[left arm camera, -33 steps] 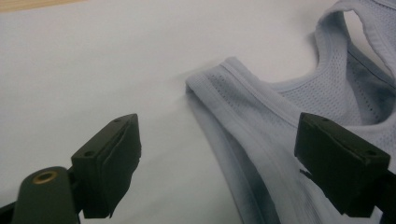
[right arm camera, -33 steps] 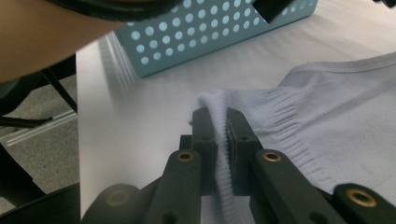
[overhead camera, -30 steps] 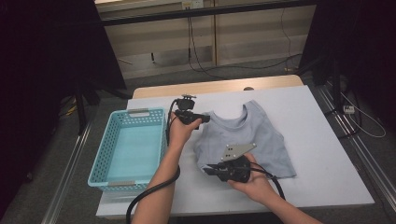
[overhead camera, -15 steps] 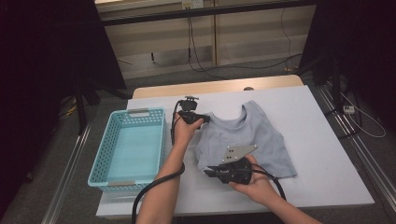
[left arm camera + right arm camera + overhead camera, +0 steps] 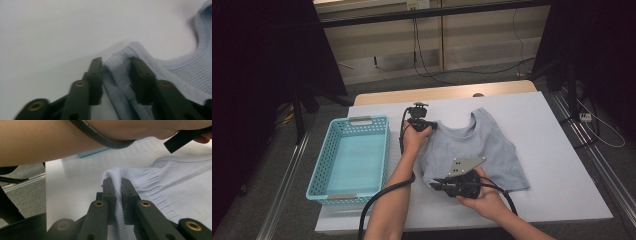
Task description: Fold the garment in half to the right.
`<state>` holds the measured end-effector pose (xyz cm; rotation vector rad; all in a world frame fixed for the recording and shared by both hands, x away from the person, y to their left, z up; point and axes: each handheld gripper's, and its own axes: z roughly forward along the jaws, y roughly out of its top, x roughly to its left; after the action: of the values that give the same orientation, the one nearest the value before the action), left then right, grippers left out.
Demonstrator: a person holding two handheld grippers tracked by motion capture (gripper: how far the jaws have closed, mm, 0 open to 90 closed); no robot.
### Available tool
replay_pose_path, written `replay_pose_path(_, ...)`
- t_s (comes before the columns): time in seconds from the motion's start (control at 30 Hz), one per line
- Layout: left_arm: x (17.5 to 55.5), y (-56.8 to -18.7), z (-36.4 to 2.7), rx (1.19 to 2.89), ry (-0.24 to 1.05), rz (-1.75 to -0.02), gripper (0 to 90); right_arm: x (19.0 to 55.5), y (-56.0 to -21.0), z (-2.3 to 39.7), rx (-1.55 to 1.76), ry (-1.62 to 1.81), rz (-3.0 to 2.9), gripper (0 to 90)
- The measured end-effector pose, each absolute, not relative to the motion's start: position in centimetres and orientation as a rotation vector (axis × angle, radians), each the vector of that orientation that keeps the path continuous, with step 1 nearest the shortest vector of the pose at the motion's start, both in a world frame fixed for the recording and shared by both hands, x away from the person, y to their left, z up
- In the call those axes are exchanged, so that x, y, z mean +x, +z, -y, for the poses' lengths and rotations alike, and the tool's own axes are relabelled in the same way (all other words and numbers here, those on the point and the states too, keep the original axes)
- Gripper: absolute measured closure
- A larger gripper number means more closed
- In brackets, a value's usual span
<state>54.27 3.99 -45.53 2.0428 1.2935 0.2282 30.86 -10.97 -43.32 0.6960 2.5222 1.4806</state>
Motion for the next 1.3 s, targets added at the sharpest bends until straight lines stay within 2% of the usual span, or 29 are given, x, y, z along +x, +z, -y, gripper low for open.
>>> replay_pose_path(0.1, 54.5, -45.5, -4.0, 2.035, 0.178, -1.315, 76.7, 30.8, -43.5, 10.9, 0.694, 1.479, -2.527, 85.2)
replay_pose_path(0.33, 54.6, -44.6, -4.4, 2.026, 0.156, -1.358, 84.0, 30.9, -43.8, 10.6, 0.679, 1.459, -2.544, 85.2)
replay_pose_path(0.6, 55.2, -41.9, -6.4, 2.023, 0.177, -1.393, 85.1, 30.8, -43.5, 10.1, 0.653, 1.464, -2.529, 85.2)
replay_pose_path(1.3, 55.1, -39.0, -9.8, 2.002, 0.213, -1.460, 86.3, 30.1, -42.8, 8.4, 0.552, 1.433, -2.477, 85.1)
